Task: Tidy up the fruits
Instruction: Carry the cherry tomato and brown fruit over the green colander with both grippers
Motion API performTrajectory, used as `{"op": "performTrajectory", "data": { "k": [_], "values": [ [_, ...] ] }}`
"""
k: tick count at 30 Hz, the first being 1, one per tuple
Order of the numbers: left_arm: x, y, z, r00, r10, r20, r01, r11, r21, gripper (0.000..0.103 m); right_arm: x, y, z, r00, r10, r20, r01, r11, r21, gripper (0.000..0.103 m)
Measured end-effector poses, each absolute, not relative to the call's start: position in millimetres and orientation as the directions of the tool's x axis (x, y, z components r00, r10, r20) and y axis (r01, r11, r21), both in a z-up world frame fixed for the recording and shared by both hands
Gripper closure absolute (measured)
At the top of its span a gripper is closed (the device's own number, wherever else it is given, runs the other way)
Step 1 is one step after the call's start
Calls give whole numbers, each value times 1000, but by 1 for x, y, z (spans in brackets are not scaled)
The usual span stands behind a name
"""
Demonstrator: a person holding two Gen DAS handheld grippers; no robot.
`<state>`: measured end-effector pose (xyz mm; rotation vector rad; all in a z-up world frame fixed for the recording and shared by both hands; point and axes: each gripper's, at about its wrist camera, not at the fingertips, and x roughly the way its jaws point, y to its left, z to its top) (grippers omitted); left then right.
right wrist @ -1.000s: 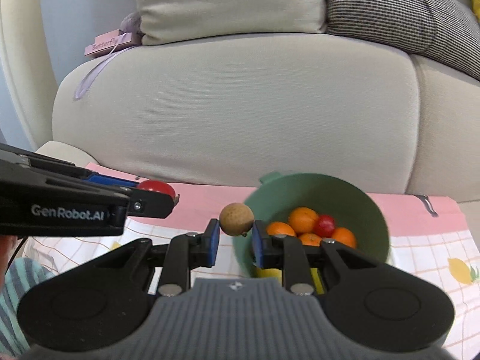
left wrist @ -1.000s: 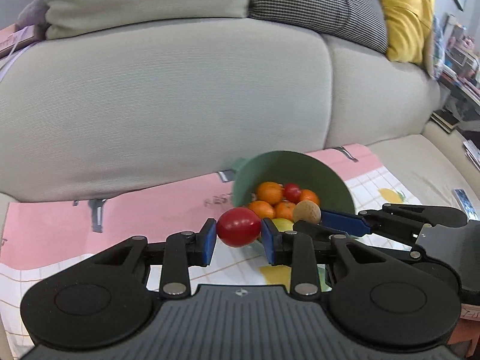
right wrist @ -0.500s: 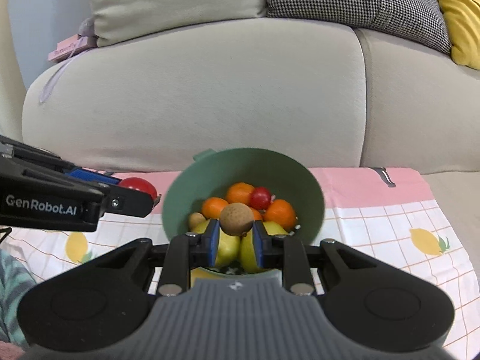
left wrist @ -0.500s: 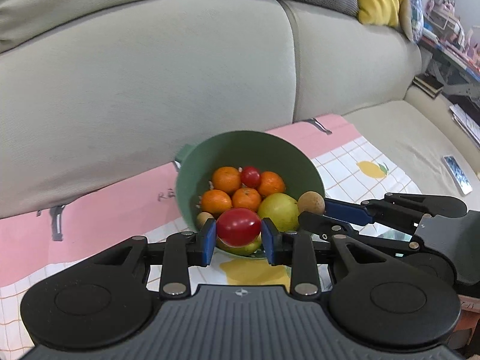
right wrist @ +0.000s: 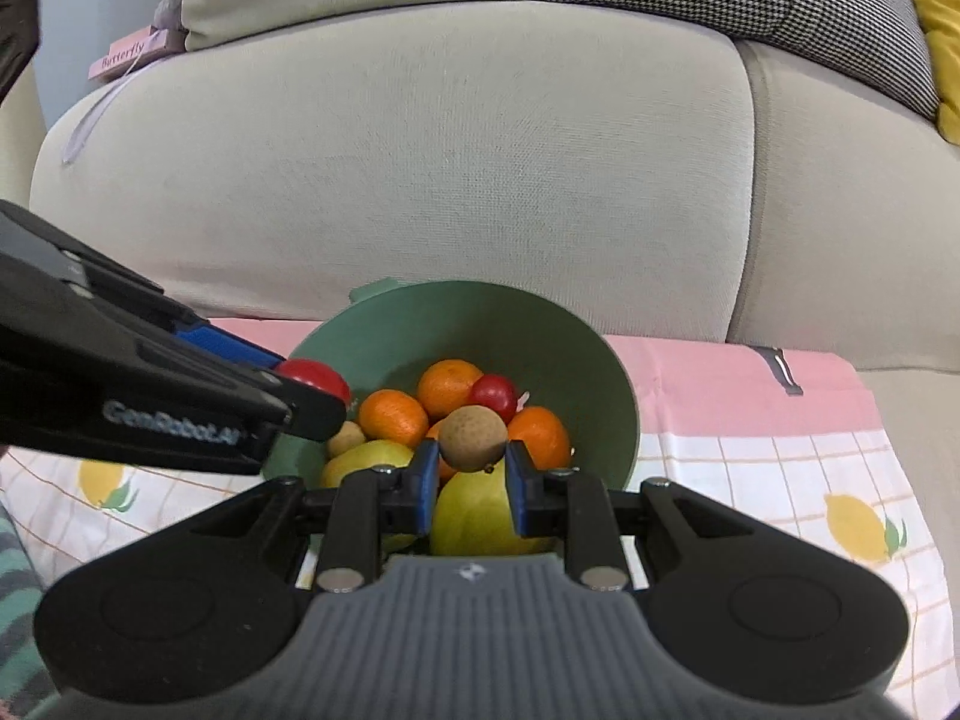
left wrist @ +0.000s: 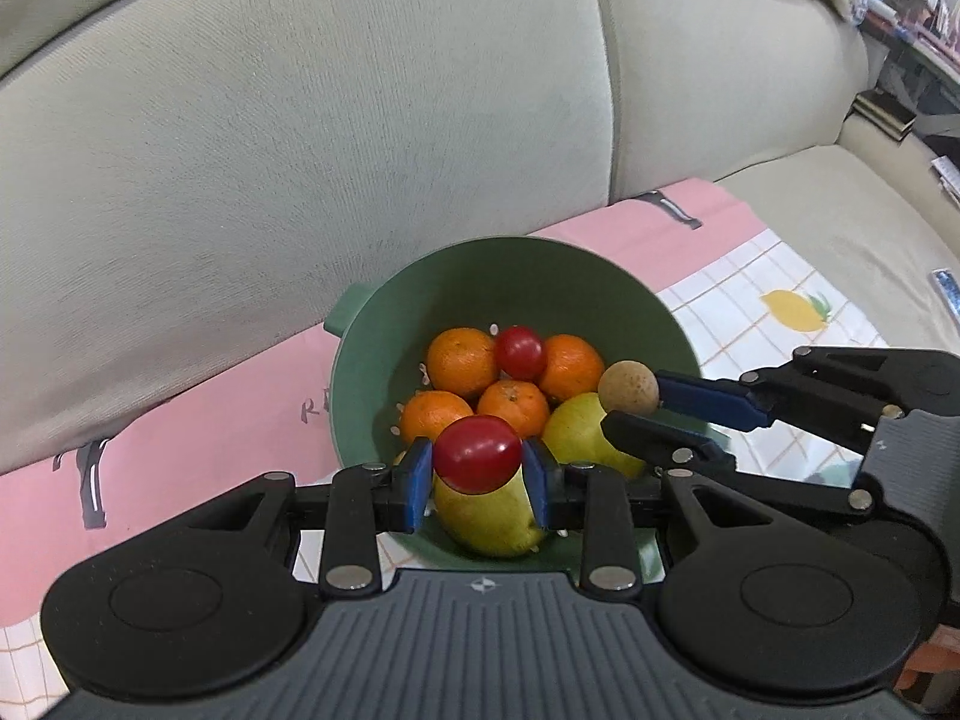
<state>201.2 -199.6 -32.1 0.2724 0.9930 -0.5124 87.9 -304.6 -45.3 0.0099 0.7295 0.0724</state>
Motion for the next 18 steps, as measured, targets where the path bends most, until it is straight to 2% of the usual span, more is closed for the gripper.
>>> {"op": "performTrajectory", "data": {
  "k": [18],
  "values": [
    [235,-197,-74,369,-272,-889,516,856,-48,67,123,-301,-78,682,48,-730,-95,995,-24,83]
  ]
}}
